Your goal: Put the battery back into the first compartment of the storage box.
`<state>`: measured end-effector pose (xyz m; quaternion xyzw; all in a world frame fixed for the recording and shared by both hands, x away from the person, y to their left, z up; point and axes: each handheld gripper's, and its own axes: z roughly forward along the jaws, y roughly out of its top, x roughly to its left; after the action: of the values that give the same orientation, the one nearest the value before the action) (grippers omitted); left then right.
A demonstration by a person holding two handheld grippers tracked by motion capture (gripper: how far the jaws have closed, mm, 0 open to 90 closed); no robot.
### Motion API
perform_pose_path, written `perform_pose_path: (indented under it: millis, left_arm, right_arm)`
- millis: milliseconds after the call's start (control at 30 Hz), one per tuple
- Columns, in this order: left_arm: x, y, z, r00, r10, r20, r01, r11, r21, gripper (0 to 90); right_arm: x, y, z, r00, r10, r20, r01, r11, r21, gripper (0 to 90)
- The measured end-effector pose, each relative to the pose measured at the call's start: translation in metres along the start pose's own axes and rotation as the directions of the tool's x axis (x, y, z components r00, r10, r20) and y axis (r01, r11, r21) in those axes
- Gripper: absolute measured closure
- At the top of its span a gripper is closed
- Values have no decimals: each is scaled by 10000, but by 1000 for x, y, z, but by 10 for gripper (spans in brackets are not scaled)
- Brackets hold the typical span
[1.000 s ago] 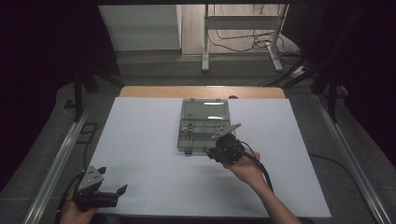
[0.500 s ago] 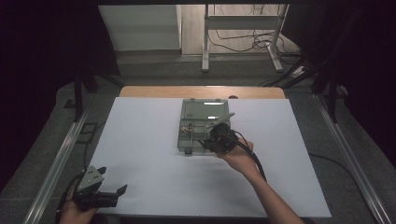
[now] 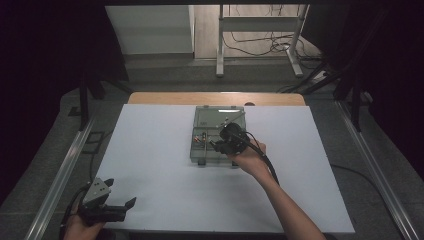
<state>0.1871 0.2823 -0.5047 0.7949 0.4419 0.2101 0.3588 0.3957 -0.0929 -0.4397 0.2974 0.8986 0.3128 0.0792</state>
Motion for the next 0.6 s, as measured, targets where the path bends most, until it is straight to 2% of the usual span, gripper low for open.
perform_pose_path:
  millis: [600]
  left_arm:
    - [2, 0, 0, 9999, -135, 80, 136, 9998, -107, 25]
  right_arm:
    - [-10, 32, 26, 9995, 120, 303, -125, 9998, 146, 758]
